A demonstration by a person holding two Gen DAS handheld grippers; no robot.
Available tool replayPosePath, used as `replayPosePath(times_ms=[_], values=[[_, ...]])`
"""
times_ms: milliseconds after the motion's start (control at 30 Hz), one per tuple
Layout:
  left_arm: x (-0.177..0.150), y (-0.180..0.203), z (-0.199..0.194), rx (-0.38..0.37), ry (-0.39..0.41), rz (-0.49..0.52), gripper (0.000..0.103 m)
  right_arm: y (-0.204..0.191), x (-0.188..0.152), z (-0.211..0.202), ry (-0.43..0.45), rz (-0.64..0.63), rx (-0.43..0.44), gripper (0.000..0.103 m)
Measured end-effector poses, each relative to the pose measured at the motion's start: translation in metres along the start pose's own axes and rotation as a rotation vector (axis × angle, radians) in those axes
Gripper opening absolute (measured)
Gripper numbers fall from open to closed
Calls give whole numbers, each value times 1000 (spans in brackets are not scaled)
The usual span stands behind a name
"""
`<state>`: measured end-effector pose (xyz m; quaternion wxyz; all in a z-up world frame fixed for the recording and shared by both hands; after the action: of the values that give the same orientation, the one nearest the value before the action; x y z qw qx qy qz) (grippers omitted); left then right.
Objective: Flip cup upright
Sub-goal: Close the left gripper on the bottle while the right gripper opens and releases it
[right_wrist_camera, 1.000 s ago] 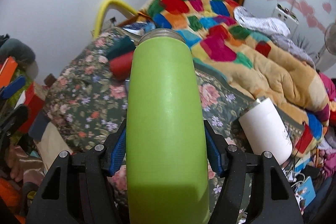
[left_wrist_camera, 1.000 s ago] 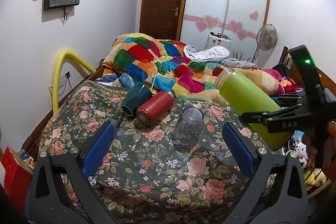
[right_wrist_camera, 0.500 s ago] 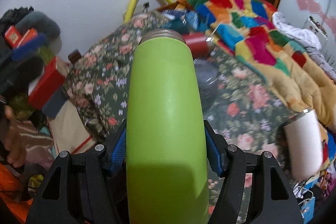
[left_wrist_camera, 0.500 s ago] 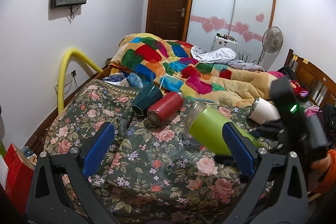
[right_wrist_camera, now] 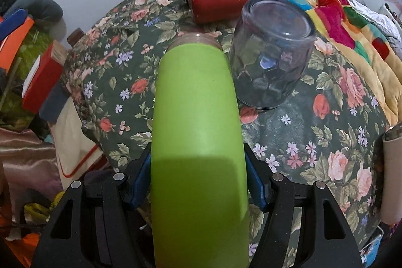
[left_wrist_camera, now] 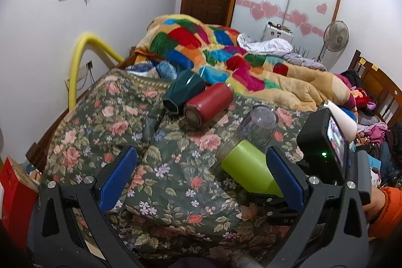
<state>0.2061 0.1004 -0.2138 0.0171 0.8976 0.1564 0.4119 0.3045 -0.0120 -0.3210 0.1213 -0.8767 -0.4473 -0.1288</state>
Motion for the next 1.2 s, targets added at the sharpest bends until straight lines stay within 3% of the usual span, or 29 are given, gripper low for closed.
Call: replayPosePath(times_ms=[367,667,833,933,1200], values=[[-14,-7,26,-12,-92,-54,103,-2,2,1,-3,-40,-33,63],[-12,6,30,-79,-150,-102,103,-2,-19,-46,86,3,-37,63],[-25,27,49,-157,-256,-131,103,12,-39,-83,176,71,-113,64],[-39,39,69,-209,-370,-201,93,23,-54,-102,227,125,-155,64],[-51,46,99,-160,-492,-314,90,29,-83,-126,316,227,-208,64]])
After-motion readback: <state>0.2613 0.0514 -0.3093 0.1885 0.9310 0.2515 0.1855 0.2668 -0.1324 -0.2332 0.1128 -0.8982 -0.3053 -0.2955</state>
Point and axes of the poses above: each gripper's, at about its wrist camera, not at the fingertips, and z roughly the way its jaws point, y to its right, x to its top, the point moved 5 cm from there along z, roughly the way its jaws point, and after that the axes turned 1 degree about -y, right-handed, at the moved point
